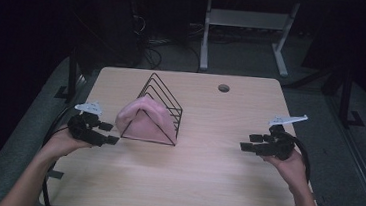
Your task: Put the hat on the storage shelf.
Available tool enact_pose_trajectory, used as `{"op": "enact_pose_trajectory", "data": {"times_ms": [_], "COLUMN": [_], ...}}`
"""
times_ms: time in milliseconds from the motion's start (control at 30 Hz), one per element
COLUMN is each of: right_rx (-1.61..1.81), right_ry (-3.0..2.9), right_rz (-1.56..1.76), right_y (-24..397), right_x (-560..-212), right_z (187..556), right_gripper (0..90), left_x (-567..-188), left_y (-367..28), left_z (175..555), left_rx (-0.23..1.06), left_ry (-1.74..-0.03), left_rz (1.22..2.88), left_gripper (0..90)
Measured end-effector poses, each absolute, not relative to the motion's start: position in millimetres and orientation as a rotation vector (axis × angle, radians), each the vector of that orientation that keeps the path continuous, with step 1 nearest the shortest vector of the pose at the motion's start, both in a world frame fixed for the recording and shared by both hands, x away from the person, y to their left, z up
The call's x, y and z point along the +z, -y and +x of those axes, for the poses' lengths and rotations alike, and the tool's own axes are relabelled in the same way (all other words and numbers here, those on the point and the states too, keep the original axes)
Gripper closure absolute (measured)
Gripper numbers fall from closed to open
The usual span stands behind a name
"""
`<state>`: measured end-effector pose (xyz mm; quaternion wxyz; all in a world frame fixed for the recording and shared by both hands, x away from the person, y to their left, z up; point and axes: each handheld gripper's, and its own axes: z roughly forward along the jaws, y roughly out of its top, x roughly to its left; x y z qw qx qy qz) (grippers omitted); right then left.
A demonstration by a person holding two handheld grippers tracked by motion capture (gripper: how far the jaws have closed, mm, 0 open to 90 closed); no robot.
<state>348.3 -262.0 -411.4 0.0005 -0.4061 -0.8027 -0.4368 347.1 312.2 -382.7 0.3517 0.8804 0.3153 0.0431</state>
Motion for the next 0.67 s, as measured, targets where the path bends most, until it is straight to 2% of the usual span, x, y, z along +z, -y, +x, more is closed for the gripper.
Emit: {"op": "enact_pose_trajectory", "data": {"times_ms": [333, 667], "right_rx": [-1.343, -1.353], "right_ry": [2.501, 2.560], "right_rz": [-1.336, -1.375], "right_y": [280.8, 278.0], "right_x": [-428.6, -434.3], "right_z": [327.2, 291.4], "right_gripper": [31.1, 28.5], "left_x": [-393.4, -412.4], "left_y": [-314.5, -307.1], "left_z": [334.9, 297.1], "left_rx": [0.116, 0.222], "left_ry": [-0.845, -0.915], "left_rz": [2.262, 2.155], "left_gripper": [34.2, 32.6]}}
